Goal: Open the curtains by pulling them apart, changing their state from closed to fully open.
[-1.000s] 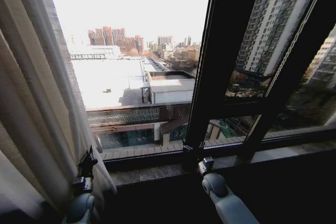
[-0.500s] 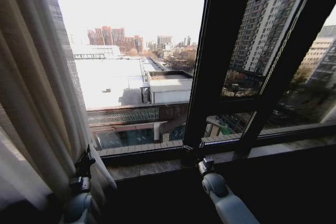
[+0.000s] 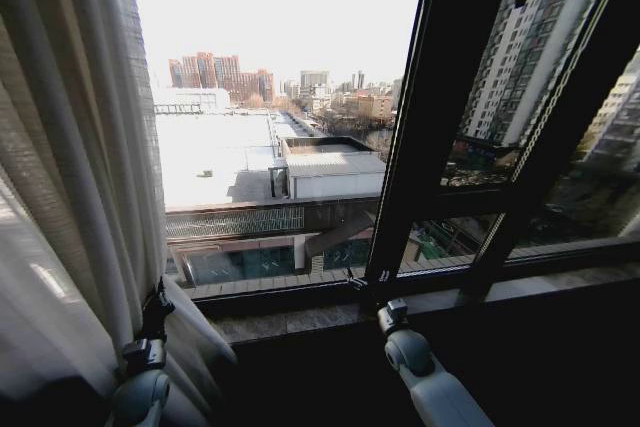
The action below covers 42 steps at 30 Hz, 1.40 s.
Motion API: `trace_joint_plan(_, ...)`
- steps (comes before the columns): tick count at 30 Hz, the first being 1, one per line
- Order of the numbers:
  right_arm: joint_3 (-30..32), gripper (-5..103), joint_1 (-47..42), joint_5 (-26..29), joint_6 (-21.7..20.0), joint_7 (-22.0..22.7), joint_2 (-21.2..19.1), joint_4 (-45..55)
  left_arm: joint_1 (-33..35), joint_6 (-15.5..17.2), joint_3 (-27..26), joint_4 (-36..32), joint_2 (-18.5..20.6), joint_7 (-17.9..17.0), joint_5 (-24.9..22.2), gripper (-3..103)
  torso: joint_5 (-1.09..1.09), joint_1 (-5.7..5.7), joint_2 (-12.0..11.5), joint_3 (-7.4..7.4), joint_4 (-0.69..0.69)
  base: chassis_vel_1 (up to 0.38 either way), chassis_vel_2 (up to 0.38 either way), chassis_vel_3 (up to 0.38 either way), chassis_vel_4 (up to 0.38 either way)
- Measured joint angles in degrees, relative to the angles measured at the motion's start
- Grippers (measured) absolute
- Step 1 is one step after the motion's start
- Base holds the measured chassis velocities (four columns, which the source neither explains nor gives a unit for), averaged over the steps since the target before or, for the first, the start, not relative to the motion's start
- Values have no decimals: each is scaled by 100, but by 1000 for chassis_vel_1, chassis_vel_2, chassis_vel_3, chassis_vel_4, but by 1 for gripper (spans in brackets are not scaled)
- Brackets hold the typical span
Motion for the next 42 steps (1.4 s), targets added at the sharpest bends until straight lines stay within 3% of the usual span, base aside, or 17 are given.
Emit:
trace_joint_plan(3, 0, 100, 0, 0, 0, 0, 0, 0, -15, 22, -98, 10, 71, -30, -101, 0, 0, 0, 0, 0, 1, 74, 85, -47, -101)
trace_joint_plan(8, 1, 100, 0, 0, 0, 0, -2, -1, -190, 192, -526, 276, 575, -273, -550, 0, 8, 1, 0, 1, -4, 11, -1, -3, -2)
trace_joint_plan(13, 4, 100, 0, 0, 0, 1, -3, -1, -437, 350, -1027, 876, 1478, -615, -1105, 0, 7, 1, 0, 1, -4, -43, -30, 13, 15)
trace_joint_plan(14, 4, 100, 0, 0, 0, 1, -3, -1, -437, 350, -1027, 876, 1478, -615, -1105, 0, 7, 1, 0, 1, -4, 0, 0, 0, 0)
trace_joint_plan(18, 1, 100, 0, 0, 0, 0, -1, 0, -547, 388, -1445, 1547, 2112, -798, -1500, 0, 2, 1, 0, 0, 1, 0, 0, 0, 0)
trace_joint_plan(22, 1, 100, 0, 0, 0, 0, -1, -1, -617, 391, -1734, 2089, 2381, -893, -1605, 0, 3, 1, 1, 0, 0, 0, 0, 0, 0)
trace_joint_plan(33, 1, 100, 0, 0, 0, 0, -2, -1, -934, 387, -2385, 4028, 2982, -1239, -1289, 0, 3, 1, 1, 0, 1, 0, 0, 0, 0)
trace_joint_plan(42, 1, 100, 0, 0, 0, 0, -1, -1, -888, 426, -2385, 3943, 2806, -1383, -911, 0, 5, 2, 1, 1, -3, 0, 0, 0, 0)
